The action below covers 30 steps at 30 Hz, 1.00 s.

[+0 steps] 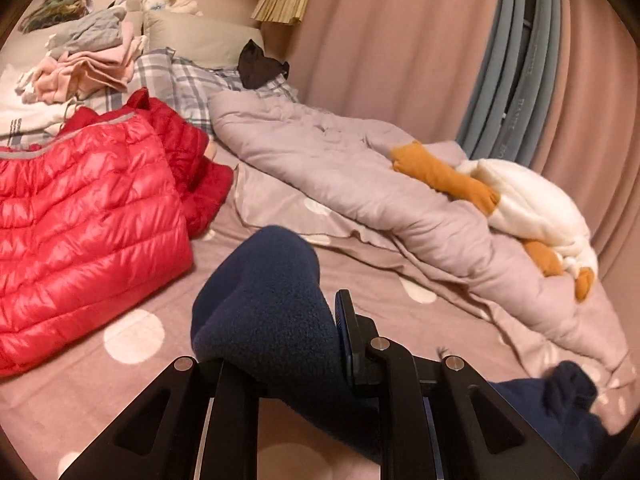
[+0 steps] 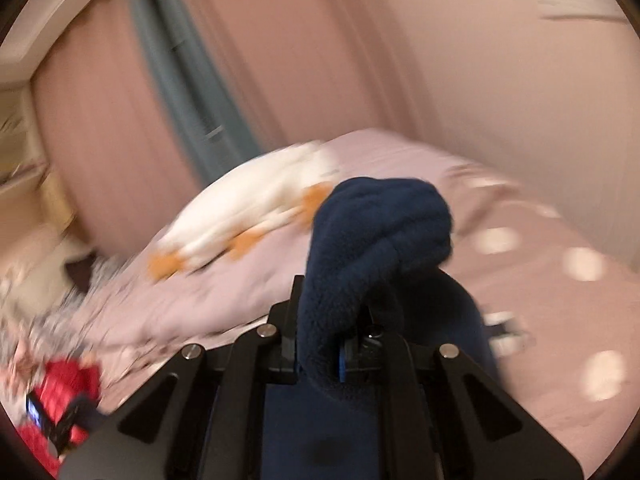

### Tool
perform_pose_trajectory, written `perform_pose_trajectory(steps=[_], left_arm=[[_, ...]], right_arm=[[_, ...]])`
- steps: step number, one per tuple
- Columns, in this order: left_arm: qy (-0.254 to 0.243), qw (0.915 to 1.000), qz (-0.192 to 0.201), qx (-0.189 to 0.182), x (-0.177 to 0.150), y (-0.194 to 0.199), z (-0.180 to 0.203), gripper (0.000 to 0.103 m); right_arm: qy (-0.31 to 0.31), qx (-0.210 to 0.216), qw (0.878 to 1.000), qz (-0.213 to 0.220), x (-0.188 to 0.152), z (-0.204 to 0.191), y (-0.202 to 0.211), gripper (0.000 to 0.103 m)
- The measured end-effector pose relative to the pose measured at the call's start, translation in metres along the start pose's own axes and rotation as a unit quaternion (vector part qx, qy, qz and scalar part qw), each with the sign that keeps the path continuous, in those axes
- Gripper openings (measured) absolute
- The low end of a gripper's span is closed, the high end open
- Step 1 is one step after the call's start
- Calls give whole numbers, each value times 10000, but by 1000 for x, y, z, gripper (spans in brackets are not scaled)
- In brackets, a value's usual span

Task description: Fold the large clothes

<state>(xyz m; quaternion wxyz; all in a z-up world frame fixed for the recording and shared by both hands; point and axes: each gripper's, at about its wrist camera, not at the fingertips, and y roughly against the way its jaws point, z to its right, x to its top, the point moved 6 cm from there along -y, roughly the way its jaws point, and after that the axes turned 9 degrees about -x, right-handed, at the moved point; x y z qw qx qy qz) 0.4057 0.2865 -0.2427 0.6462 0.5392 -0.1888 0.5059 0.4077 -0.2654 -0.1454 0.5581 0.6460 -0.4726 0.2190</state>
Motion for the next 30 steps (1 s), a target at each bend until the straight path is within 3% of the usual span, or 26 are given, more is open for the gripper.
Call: perform_pose_trajectory(steps=[4, 6, 8, 10, 14, 18, 20, 21, 25, 27, 28, 29, 30], left_arm=[[-9, 9999, -127, 35, -6, -1, -1, 17], [-90, 9997, -212, 77, -12, 1, -4, 17], [-48, 9997, -248, 41, -18, 5, -6, 17], [36, 9996, -273, -26, -22, 7, -10, 17], [113, 9994, -335, 42, -29, 3, -11, 17], [124, 9992, -375, 40, -35, 6, -10, 17], [329, 9989, -328, -41, -37, 10, -12, 17], [426, 9986, -299, -67, -38, 12, -14, 17], [351, 9990, -263, 29, -43, 13, -12, 17], [343, 9989, -296, 88, -46, 12, -11, 17], [355, 9987, -344, 105, -46, 12, -11, 17], [393, 9982, -436, 136, -46, 11, -10, 17], [426, 9979, -469, 136, -45, 12, -9, 17]], right_arm=[[223, 925, 9939, -562, -60, -107, -21, 13], [622, 731, 9938, -558, -84, -138, -33, 14], [738, 499, 9928, -805, -101, -144, -47, 18], [656, 563, 9913, -995, -116, -140, -52, 22], [718, 271, 9930, -897, -116, -135, -52, 58], [814, 276, 9942, -639, -107, -143, -48, 70], [700, 309, 9958, -512, -100, -142, -45, 93], [610, 284, 9970, -382, -94, -136, -40, 95], [663, 39, 9972, -344, -93, -114, -44, 95], [738, -252, 9952, -585, -105, -97, -61, 94], [621, -296, 9944, -807, -114, -88, -72, 87], [486, -237, 9934, -1008, -123, -83, -80, 74], [299, -99, 9910, -1305, -136, -80, -91, 70]])
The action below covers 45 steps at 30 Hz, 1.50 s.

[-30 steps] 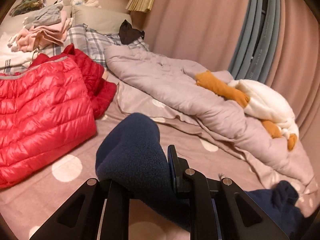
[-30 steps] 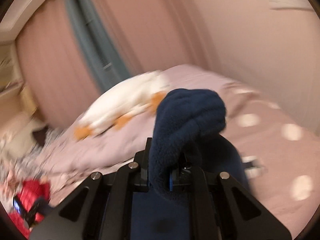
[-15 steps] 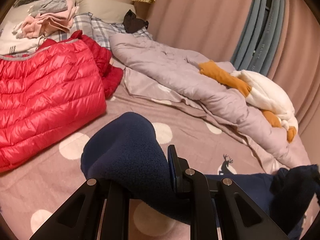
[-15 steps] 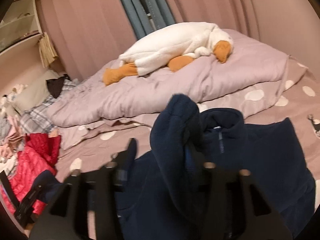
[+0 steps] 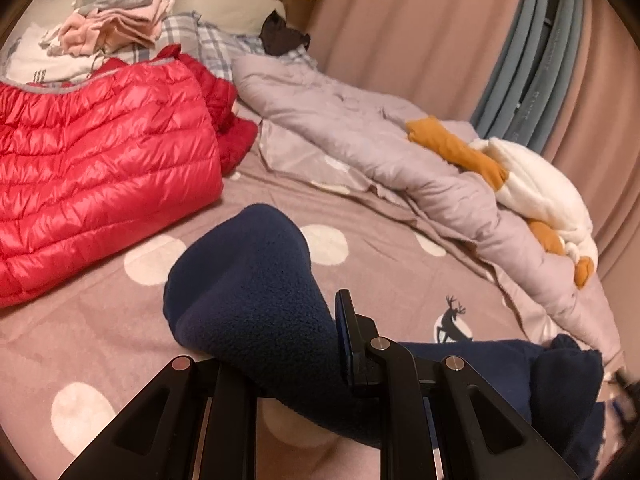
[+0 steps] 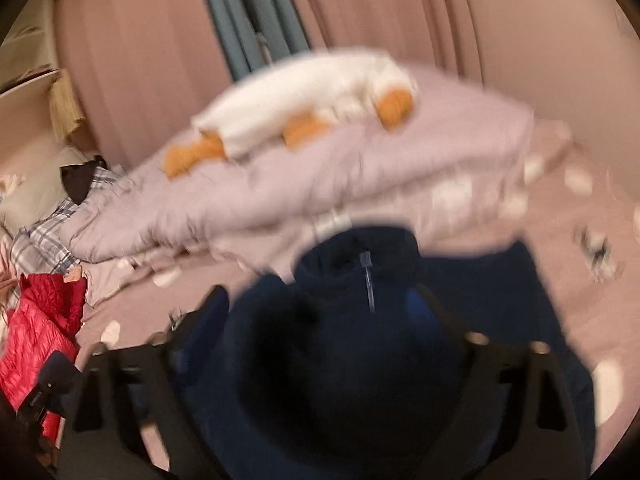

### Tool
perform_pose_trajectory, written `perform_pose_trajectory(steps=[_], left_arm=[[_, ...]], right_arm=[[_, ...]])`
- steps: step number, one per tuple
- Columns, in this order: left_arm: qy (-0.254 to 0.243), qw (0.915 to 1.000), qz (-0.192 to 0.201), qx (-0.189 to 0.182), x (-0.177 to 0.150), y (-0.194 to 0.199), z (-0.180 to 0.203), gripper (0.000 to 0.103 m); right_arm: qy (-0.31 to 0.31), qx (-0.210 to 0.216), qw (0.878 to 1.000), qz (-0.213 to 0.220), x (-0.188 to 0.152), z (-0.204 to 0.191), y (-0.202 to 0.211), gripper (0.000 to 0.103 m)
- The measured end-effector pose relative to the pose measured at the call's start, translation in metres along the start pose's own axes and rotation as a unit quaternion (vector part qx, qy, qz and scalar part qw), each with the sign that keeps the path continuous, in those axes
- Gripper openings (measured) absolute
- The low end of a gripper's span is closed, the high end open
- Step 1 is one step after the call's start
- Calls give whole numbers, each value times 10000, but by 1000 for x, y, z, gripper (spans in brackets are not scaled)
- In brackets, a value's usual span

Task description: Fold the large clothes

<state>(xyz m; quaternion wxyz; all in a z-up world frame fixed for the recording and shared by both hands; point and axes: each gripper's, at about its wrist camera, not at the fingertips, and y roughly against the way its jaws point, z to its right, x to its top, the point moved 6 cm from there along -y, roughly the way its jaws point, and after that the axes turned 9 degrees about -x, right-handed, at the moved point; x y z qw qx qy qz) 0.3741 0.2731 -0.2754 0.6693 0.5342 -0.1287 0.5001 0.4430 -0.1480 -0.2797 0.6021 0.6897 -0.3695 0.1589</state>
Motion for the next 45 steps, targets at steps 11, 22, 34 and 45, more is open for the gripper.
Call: perform_pose_trajectory(steps=[11, 22, 34, 45], left_arm=[[-295, 9996, 42, -8, 1, 4, 6, 17], [-474, 9987, 164, 113, 0, 8, 13, 17], [-1380, 9890, 363, 391, 1, 18, 73, 17], [-2498, 9643, 651, -595, -36, 78, 285, 17]], right_arm=[[650, 892, 9934, -311, -31, -60, 1, 52], [507, -44, 9942, -953, -61, 5, -33, 49], [856, -1384, 9838, 750, 4, 180, 117, 81], [-551, -995, 9895, 895, 0, 273, 141, 81]])
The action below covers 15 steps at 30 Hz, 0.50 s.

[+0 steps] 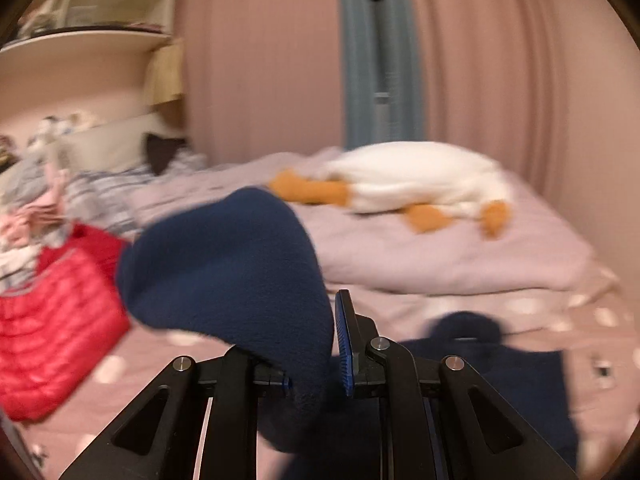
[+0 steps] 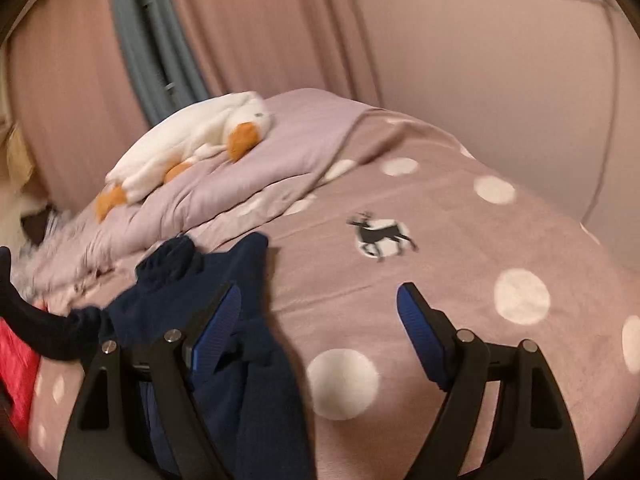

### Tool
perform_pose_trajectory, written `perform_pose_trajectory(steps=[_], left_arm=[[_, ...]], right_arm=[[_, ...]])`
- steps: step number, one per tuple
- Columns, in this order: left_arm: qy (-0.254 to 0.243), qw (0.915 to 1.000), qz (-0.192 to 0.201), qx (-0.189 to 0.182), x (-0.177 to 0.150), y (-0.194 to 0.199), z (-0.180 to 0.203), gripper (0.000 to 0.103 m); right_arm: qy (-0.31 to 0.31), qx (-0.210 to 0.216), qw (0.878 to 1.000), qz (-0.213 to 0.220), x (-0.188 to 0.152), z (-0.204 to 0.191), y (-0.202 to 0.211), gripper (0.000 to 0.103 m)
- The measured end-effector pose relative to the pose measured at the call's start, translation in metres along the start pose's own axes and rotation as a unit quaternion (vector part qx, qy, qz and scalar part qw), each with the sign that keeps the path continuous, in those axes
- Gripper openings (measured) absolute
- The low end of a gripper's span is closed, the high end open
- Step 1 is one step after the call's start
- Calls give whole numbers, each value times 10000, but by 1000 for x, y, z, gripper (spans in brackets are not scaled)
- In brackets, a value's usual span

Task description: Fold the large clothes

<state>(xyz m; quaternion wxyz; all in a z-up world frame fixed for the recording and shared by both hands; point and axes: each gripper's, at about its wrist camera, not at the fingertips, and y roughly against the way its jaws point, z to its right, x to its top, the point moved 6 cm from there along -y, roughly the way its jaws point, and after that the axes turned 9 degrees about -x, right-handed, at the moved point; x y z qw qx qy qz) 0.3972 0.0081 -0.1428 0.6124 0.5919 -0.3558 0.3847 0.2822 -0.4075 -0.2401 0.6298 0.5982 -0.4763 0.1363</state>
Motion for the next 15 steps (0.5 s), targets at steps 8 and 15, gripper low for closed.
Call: perform_pose_trajectory(steps=[8, 15], left_arm=[[-264, 9921, -850, -879, -65, -24, 111, 43], [-301, 9760, -1069, -1871, -83, 0, 131, 66]], right_arm=[[-168, 14, 9995, -250, -8, 29, 5, 82], [-23, 260, 9989, -401, -20, 9, 7, 82]])
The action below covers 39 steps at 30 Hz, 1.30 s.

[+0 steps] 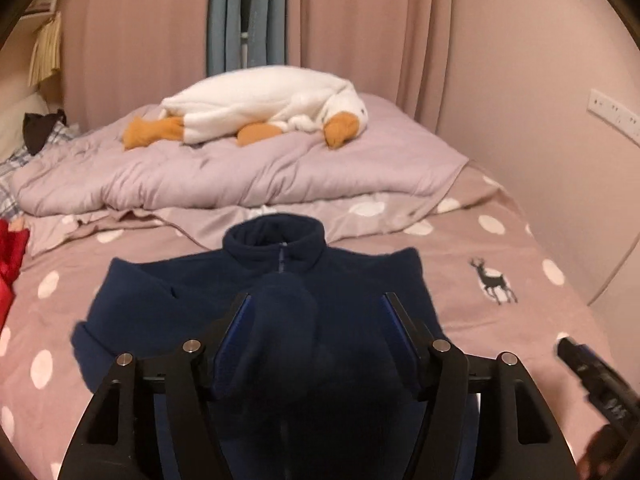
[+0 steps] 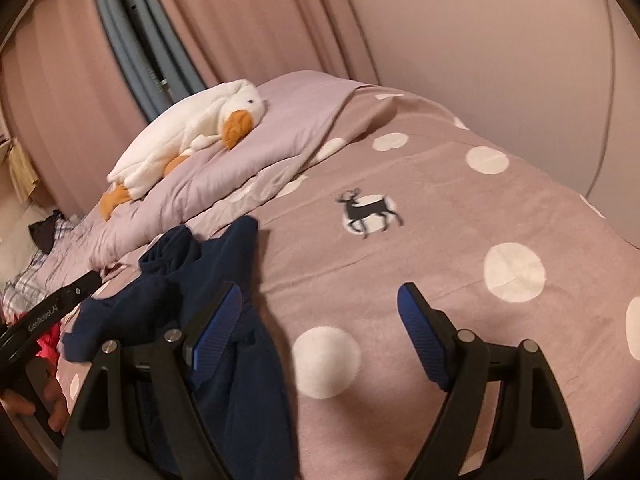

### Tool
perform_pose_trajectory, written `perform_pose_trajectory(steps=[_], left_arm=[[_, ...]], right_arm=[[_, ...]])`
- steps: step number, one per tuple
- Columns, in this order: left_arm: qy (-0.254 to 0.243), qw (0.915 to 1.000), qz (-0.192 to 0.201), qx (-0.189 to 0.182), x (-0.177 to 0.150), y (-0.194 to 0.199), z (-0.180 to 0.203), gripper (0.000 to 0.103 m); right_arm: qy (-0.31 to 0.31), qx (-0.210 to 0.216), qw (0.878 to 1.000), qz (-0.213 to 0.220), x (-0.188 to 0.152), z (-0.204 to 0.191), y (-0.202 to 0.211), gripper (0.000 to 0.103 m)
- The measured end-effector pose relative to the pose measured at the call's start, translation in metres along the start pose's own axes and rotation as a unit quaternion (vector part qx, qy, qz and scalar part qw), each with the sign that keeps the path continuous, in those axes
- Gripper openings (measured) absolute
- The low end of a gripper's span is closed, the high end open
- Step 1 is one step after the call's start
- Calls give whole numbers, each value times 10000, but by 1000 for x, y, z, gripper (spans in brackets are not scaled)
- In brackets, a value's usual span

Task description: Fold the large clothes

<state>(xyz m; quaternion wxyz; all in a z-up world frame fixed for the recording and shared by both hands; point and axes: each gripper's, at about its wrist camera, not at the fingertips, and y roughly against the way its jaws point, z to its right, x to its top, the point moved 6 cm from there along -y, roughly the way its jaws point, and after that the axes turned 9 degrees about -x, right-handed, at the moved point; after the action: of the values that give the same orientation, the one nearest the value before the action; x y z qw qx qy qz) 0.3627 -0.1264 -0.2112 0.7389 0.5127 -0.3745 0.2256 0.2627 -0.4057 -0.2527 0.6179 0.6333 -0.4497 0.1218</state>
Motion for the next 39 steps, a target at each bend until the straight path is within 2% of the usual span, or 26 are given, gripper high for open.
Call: perform_pose_trajectory(steps=[2, 4, 6, 8, 11, 14, 16, 19, 21, 22, 23, 24, 25, 26, 27, 28, 29, 31, 34, 36, 38, 39], left_arm=[[239, 9994, 188, -138, 7, 20, -13, 82], [613, 9969, 481, -62, 8, 43, -36, 89], [834, 9929, 761, 368, 4, 63, -70, 90], [1083, 9846, 898, 1035, -9, 77, -113, 92], [1374, 9736, 684, 1688, -36, 74, -167, 92], [1620, 9654, 574, 1963, -58, 71, -206, 92], [1721, 9611, 538, 2094, -71, 73, -224, 92], [1973, 9552, 557, 2132, -87, 74, -247, 92], [2270, 9498, 486, 2096, -99, 71, -265, 92], [2453, 9467, 417, 2044, -105, 65, -275, 92], [2566, 9444, 367, 2025, -108, 63, -280, 92], [2730, 9406, 272, 2002, -112, 59, -286, 92], [2861, 9384, 238, 1921, -116, 58, -291, 92], [2968, 9376, 258, 1794, -117, 57, -293, 92], [3091, 9360, 315, 1653, -116, 56, -293, 92], [3139, 9350, 345, 1616, -116, 57, -293, 92], [3163, 9346, 371, 1586, -115, 57, -293, 92], [3031, 9389, 302, 1604, -113, 55, -291, 92], [3054, 9380, 344, 1601, -115, 54, -296, 92], [3157, 9369, 255, 1482, -119, 48, -299, 92], [3200, 9352, 220, 1501, -122, 46, -300, 92], [3197, 9348, 218, 1535, -122, 46, -300, 92]], right_arm=[[25, 242, 9997, -89, -4, -12, 0, 82], [45, 524, 9984, -219, -10, -25, -2, 84], [93, 807, 9957, -453, -17, -41, -6, 86], [153, 970, 9929, -670, -22, -61, -10, 87], [347, 1268, 9881, -801, -22, -101, -14, 89], [235, 1624, 9779, -1292, -21, -146, -30, 89], [444, 1499, 9780, -1383, -19, -177, -39, 89], [1032, 1166, 9806, -1193, -14, -224, -45, 90], [1534, 1009, 9734, -1368, -20, -264, -61, 96], [1794, 784, 9686, -1535, -27, -279, -73, 98], [1998, 482, 9645, -1659, -34, -285, -86, 96], [2310, -57, 9552, -1848, -49, -289, -105, 94], [2454, -377, 9472, -2029, -61, -286, -120, 86], [2430, -459, 9445, -2164, -69, -282, -129, 66], [2240, -415, 9441, -2381, -78, -275, -141, 55], [1937, -267, 9489, -2478, -80, -269, -148, 43], [1715, -155, 9573, -2323, -73, -265, -148, 28], [1671, 164, 9680, -1865, -49, -270, -137, 13], [1276, 1336, 9801, -726, 8, -282, -91, 13], [880, 1897, 9779, -9, 40, -270, -58, 13], [700, 2076, 9750, 369, 54, -250, -48, 13], [615, 1982, 9773, 432, 52, -231, -52, 14]])
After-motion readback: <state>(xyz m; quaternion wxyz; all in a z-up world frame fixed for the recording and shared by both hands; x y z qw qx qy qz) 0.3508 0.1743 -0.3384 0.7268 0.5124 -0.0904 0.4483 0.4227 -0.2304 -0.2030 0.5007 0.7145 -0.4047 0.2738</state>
